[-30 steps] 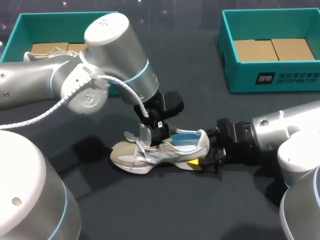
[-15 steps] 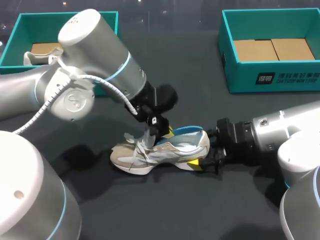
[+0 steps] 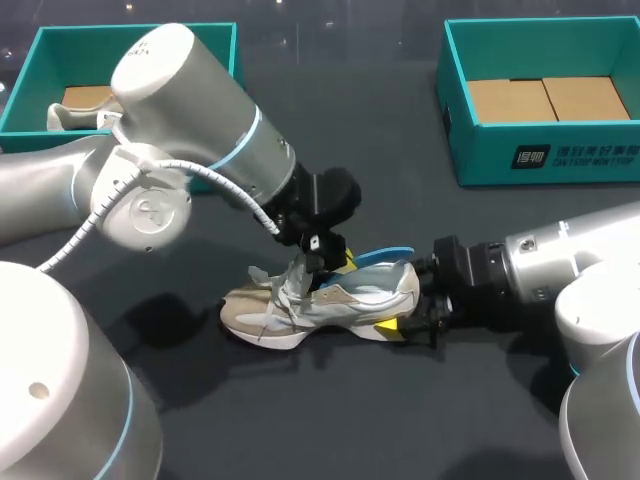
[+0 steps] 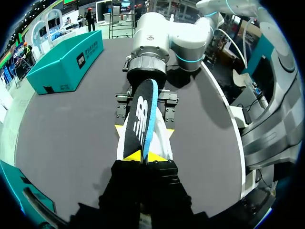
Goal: Take the shoe out of the shoebox, open the shoe tongue, remove and reinsert the insole, then place the shoe into the shoebox
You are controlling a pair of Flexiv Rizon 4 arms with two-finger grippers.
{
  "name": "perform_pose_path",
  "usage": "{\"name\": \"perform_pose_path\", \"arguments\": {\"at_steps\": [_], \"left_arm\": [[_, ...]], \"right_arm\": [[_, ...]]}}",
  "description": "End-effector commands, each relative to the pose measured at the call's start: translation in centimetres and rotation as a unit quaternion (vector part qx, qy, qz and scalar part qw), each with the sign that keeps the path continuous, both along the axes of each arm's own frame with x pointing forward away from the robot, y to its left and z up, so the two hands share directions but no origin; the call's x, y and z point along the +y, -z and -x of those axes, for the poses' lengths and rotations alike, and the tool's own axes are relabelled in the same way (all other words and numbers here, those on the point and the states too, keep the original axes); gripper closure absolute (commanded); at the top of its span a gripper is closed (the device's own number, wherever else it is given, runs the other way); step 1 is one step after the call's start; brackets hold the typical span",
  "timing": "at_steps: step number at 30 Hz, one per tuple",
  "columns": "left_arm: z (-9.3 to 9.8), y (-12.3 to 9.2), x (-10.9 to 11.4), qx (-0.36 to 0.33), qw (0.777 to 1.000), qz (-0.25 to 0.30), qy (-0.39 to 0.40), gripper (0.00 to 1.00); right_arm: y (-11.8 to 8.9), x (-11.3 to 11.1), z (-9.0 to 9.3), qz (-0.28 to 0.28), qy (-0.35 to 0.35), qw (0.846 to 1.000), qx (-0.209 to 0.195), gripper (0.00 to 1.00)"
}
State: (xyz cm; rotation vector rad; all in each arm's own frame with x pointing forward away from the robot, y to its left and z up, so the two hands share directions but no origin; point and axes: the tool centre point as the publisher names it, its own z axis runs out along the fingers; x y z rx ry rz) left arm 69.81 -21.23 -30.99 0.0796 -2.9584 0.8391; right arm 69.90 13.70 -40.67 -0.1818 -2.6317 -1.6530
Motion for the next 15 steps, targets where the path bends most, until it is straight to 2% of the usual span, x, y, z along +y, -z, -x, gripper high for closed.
{"name": "perform_pose_path", "arguments": {"at_steps": [1,10,11,12,15], "left_arm": [[-0.3,0.2,-2.8,-0.009,1.000,-0.021,-0.005,1.00],[-0.3,0.2,-3.4,-0.032,0.999,-0.023,-0.014,1.00],[-0.2,0.2,-3.2,-0.033,0.999,-0.021,-0.014,0.96],[-0.2,0.1,-3.0,-0.035,0.999,-0.017,-0.014,0.82],[0.2,-0.1,-2.6,-0.046,0.999,-0.010,-0.014,0.64]], "right_arm": [[0.1,0.2,0.1,0.002,0.001,1.000,0.000,1.00],[0.1,0.2,0.1,0.002,0.001,1.000,0.000,1.00],[0.1,0.2,0.1,0.002,0.001,1.000,0.000,1.00],[0.1,0.2,0.1,0.002,0.001,1.000,0.000,1.00],[0.1,0.2,0.1,0.002,0.001,1.000,0.000,1.00]]}}
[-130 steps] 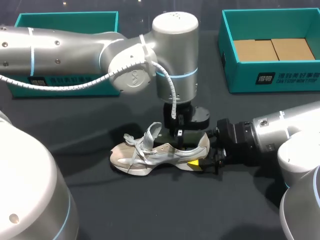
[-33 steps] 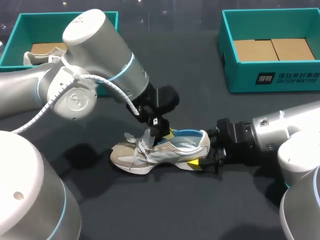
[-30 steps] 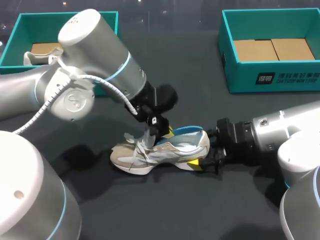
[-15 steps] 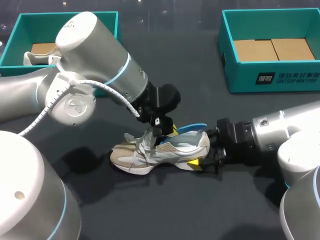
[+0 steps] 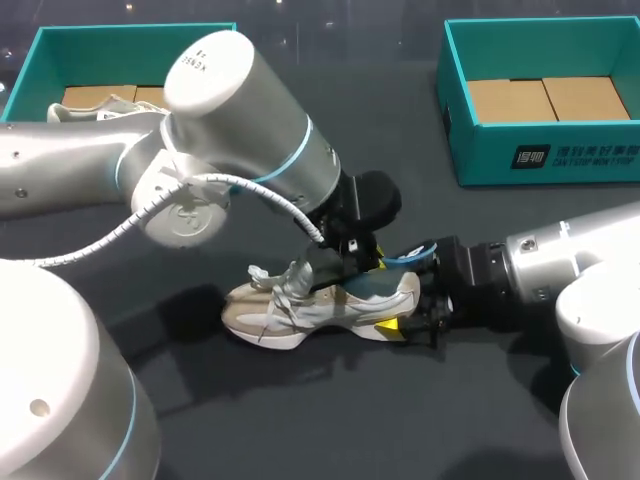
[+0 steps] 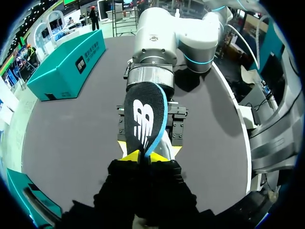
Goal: Take the shoe out of the shoebox, open the shoe tongue, remove and reinsert the insole, then place the shoe into the shoebox
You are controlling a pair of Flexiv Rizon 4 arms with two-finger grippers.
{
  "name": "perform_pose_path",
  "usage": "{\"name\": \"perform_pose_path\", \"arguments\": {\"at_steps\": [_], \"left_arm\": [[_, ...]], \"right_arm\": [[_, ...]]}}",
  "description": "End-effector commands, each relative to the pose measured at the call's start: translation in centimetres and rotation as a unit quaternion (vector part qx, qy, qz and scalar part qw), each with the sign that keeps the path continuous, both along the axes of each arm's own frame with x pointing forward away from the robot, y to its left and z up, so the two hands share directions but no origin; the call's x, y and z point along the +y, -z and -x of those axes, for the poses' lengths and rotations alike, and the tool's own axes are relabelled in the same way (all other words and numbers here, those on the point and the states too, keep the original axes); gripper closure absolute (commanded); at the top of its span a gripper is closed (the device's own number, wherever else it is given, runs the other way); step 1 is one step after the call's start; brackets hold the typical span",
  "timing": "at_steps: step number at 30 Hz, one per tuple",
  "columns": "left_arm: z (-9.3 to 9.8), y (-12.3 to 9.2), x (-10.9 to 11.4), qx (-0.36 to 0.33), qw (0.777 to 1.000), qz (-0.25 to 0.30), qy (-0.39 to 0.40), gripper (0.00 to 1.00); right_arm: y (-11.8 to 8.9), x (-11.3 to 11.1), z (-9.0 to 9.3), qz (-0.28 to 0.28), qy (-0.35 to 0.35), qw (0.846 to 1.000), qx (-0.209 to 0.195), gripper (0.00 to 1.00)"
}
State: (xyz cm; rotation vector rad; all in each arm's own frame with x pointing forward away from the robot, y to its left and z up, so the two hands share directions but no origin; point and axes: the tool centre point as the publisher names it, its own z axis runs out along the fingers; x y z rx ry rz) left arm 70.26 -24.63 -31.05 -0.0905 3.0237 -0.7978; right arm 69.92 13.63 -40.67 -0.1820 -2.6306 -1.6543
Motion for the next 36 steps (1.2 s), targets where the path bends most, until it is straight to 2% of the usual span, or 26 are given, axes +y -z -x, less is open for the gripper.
{"name": "perform_pose_path", "arguments": {"at_steps": [1,6,12,16,19,23,36], "left_arm": [[0.8,-0.2,1.0,-0.014,1.000,0.012,0.000,0.57],[1.2,-0.4,1.3,-0.025,0.999,0.021,0.006,0.47],[1.7,-0.8,1.4,-0.048,0.998,0.039,0.007,0.50],[1.8,-0.9,1.2,-0.060,0.997,0.054,0.005,0.48],[1.9,-1.0,1.1,-0.074,0.995,0.064,-0.003,0.44],[1.9,-0.6,0.7,-0.087,0.994,0.070,-0.012,0.34],[0.4,0.5,-0.2,-0.103,0.991,0.076,-0.038,0.43]], "right_arm": [[0.1,0.3,0.1,0.002,0.001,1.000,0.000,1.00],[0.1,0.3,0.1,0.002,0.001,1.000,0.000,1.00],[0.1,0.3,0.1,0.002,0.001,1.000,0.000,1.00],[0.1,0.3,0.1,0.002,0.001,1.000,0.000,1.00],[0.1,0.3,0.1,0.002,0.001,1.000,0.000,1.00],[0.1,0.3,0.1,0.002,0.001,1.000,0.000,1.00],[0.1,0.3,0.1,0.002,0.001,1.000,0.000,1.00]]}}
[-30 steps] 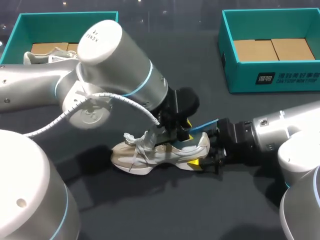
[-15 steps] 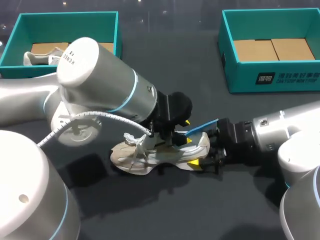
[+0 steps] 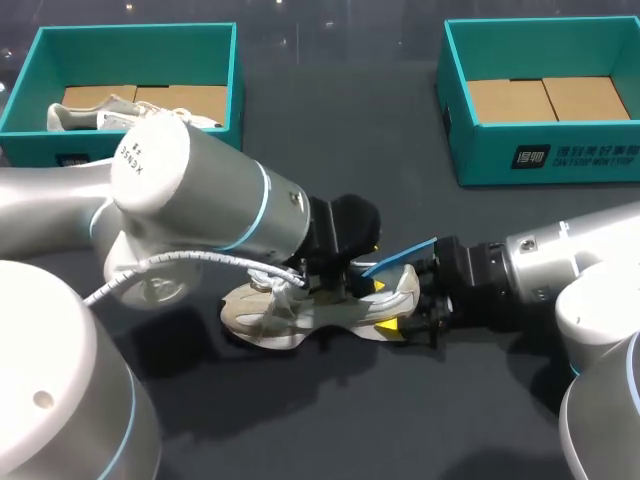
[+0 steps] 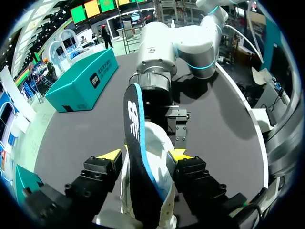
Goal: Take the shoe out of the shoebox, open the shoe tongue, remove and reinsert the insole, then place the shoe into the shoebox
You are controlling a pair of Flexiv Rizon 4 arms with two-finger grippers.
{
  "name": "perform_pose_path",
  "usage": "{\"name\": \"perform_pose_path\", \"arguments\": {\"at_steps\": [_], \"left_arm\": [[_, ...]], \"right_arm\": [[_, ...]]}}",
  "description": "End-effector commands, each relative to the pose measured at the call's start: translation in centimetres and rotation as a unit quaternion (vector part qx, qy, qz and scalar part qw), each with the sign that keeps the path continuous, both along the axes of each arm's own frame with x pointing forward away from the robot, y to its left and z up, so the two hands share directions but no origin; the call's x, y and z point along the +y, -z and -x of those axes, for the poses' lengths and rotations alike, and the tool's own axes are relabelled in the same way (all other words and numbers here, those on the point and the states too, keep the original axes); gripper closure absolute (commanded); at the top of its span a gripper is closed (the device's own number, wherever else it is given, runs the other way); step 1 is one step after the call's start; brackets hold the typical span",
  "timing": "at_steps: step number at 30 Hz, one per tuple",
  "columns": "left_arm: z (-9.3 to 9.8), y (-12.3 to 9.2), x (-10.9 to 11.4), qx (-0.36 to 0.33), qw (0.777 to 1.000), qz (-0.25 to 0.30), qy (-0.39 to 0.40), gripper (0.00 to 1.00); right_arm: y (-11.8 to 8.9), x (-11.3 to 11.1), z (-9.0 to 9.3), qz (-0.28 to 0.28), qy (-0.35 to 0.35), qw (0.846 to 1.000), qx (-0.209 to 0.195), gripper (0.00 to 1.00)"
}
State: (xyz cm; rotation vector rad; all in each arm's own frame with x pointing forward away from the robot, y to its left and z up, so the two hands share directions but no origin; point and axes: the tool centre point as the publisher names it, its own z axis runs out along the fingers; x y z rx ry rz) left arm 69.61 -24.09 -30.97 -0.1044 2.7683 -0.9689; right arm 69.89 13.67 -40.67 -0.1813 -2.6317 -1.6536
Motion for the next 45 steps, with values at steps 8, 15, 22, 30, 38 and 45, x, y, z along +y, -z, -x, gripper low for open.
{"name": "perform_pose_path", "arguments": {"at_steps": [8,15,22,30,38,45], "left_arm": [[-1.2,1.3,-1.8,-0.020,1.000,0.005,-0.020,0.46],[-1.8,2.0,-2.8,-0.021,0.999,0.005,-0.029,0.51],[-2.4,2.9,-3.2,-0.012,0.999,0.003,-0.039,0.77],[-3.0,2.3,-2.8,0.004,0.999,0.009,-0.042,1.00],[-1.7,-1.3,-2.6,0.031,0.999,0.012,-0.014,1.00],[-0.3,-4.9,-3.4,0.063,0.997,-0.002,0.042,1.00]], "right_arm": [[0.1,0.2,0.1,0.002,0.001,1.000,0.000,1.00],[0.1,0.2,0.1,0.002,0.001,1.000,0.000,1.00],[0.1,0.2,0.1,0.002,0.001,1.000,0.000,1.00],[0.1,0.2,0.1,0.002,0.001,1.000,0.000,1.00],[0.1,0.2,0.1,0.002,0.001,1.000,0.000,1.00],[0.1,0.2,0.1,0.002,0.001,1.000,0.000,1.00]]}}
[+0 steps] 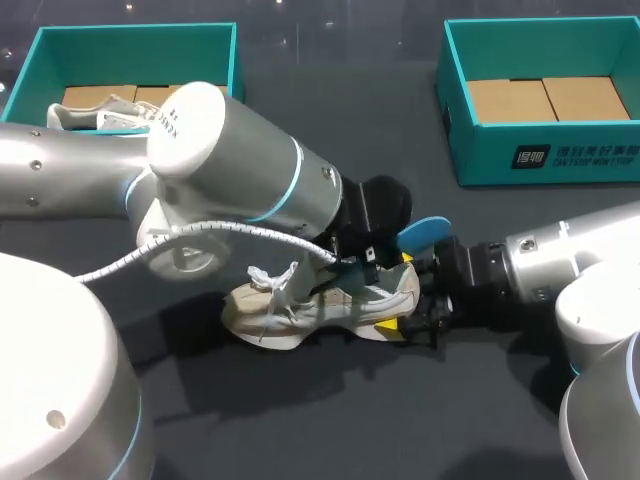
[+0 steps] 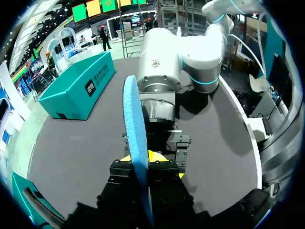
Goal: Take the shoe out of the shoebox, open the shoe tongue, remove and reinsert the insole, then place the shoe into the shoebox
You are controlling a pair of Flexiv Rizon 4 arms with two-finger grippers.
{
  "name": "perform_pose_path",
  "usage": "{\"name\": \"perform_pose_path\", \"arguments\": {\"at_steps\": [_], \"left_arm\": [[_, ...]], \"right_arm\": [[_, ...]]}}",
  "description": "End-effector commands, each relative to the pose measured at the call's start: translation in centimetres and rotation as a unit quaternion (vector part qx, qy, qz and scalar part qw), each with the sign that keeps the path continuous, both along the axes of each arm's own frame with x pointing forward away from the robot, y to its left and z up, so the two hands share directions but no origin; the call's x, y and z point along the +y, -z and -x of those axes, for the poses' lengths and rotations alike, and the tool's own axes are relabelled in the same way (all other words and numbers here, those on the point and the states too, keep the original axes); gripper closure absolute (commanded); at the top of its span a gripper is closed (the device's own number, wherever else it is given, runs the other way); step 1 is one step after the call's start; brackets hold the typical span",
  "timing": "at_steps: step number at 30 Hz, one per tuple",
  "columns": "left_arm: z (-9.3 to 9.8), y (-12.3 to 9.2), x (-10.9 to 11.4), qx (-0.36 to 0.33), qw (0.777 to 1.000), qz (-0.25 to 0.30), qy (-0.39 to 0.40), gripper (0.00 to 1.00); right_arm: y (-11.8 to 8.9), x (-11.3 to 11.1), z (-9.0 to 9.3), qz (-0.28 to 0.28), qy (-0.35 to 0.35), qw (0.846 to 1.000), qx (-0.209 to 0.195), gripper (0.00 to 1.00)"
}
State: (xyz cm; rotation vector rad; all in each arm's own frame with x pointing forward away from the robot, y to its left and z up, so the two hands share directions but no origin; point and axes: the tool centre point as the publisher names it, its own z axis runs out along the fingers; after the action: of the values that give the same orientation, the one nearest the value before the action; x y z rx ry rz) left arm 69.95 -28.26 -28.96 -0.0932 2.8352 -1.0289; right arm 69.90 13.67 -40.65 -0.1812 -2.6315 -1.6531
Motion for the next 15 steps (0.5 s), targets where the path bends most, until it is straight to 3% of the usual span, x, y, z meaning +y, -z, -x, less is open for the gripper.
{"name": "perform_pose_path", "arguments": {"at_steps": [1,15], "left_arm": [[0.2,-3.4,0.6,0.029,0.999,-0.017,0.029,1.00],[2.2,-10.1,-3.0,0.110,0.986,-0.001,0.123,1.00]], "right_arm": [[0.1,0.2,0.1,0.002,0.001,1.000,0.000,1.00],[0.1,0.2,0.1,0.002,0.001,1.000,0.000,1.00]]}}
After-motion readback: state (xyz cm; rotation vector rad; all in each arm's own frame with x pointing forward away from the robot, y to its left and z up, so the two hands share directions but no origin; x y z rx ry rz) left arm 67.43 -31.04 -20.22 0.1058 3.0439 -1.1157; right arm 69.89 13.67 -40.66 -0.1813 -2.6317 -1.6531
